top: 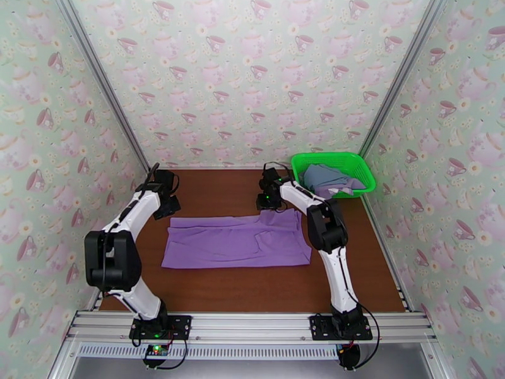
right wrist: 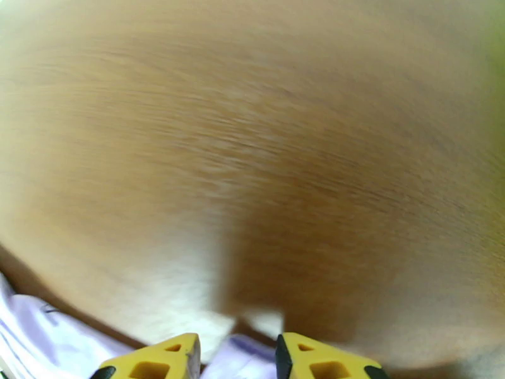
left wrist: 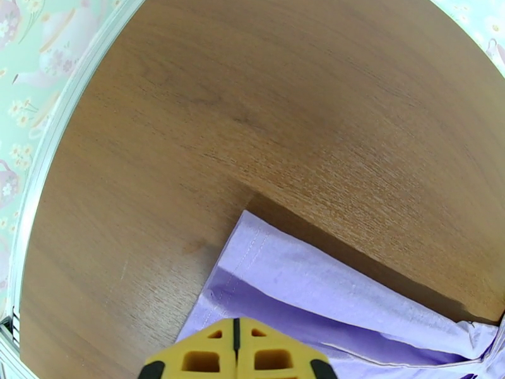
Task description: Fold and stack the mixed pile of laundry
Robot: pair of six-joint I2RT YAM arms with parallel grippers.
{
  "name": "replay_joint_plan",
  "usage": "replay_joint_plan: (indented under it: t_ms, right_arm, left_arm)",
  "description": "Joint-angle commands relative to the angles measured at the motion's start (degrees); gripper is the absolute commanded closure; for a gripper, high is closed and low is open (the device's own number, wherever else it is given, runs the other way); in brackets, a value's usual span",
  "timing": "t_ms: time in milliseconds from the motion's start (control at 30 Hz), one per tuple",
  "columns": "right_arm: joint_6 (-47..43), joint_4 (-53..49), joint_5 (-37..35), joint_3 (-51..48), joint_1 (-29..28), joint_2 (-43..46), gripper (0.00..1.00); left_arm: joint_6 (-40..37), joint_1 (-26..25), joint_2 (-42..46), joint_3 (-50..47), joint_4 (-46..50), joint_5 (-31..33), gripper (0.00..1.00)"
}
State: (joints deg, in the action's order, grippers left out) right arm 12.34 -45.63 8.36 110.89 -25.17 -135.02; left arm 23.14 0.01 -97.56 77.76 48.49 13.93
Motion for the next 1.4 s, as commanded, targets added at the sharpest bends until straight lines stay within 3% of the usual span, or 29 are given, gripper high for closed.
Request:
replay_joint_plan:
  t_ms: [0,400,800,1133,1267,1367]
  right_arm:
    - [0.0,-1.2,-1.9,0.6,-0.3,-2.2,0.66]
    - [0.5,-1.0,-1.4,-2.0,-1.5,0.4,1.00]
    - [1.0,-1.5,4.0,-7.1,-1.6,9.6,1.00]
    - [3.0,0.3,2.9,-21.3,-1.6,21.1,1.00]
    - [3.6,-0.4,1.4,-18.5,-1.6,19.3,0.68]
    - [5.2,-0.2,1.5,-14.9,-1.6,16.2,0.62]
  left_arm:
    - [-0.2,-0.2,-0.7,-0.7,-0.9,-0.8,0.99]
    - [-0.1,-0.4,1.1,-1.1,-0.4,-1.1,0.99]
    - [0.2,-0.4,3.7,-1.5,-0.1,-1.1,0.99]
    - [0.3,-0.4,5.2,-2.7,-0.7,-1.7,0.99]
    - [0.5,-0.4,5.3,-3.1,-1.1,-2.3,0.98]
    - [0.6,-0.4,5.6,-3.6,-1.5,-2.4,0.95]
